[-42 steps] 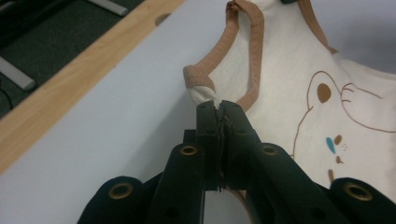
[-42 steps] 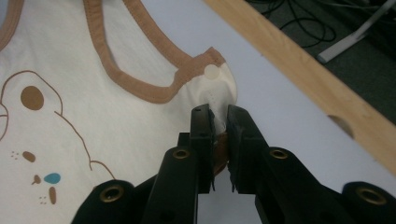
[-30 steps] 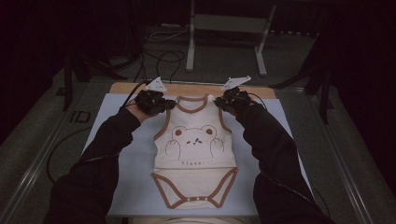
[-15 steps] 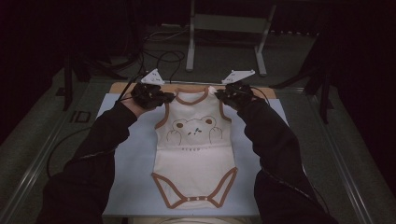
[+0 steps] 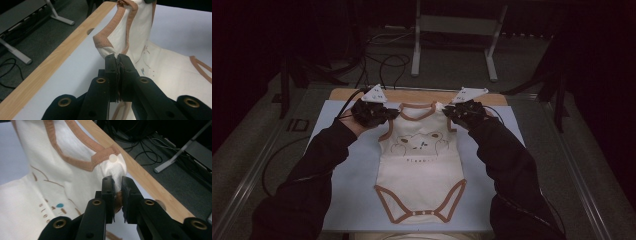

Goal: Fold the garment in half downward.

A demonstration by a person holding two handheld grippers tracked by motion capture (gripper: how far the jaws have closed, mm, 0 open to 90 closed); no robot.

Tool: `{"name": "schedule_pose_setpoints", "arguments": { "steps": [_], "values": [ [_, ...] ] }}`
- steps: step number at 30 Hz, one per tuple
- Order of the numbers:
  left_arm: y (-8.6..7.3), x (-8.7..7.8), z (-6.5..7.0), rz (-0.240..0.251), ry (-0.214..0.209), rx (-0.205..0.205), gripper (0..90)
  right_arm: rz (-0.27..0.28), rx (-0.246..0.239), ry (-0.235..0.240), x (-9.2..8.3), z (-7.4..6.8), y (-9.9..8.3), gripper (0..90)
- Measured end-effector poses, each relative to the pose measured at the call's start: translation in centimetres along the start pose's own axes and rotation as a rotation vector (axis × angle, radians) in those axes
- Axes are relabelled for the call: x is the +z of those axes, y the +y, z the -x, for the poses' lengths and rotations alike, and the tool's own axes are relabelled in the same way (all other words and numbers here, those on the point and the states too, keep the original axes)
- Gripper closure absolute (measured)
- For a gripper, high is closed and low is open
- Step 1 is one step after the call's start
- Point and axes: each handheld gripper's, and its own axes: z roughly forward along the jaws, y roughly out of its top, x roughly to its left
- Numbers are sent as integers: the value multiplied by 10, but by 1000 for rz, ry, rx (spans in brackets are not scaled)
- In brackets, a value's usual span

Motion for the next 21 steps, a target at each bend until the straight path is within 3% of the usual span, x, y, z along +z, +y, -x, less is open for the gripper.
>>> {"name": "schedule_pose_setpoints", "arguments": {
  "steps": [21],
  "values": [
    [-9,-13,38,21,-46,66,876,45,-43,19,-35,-39,-24,816]
  ]
}}
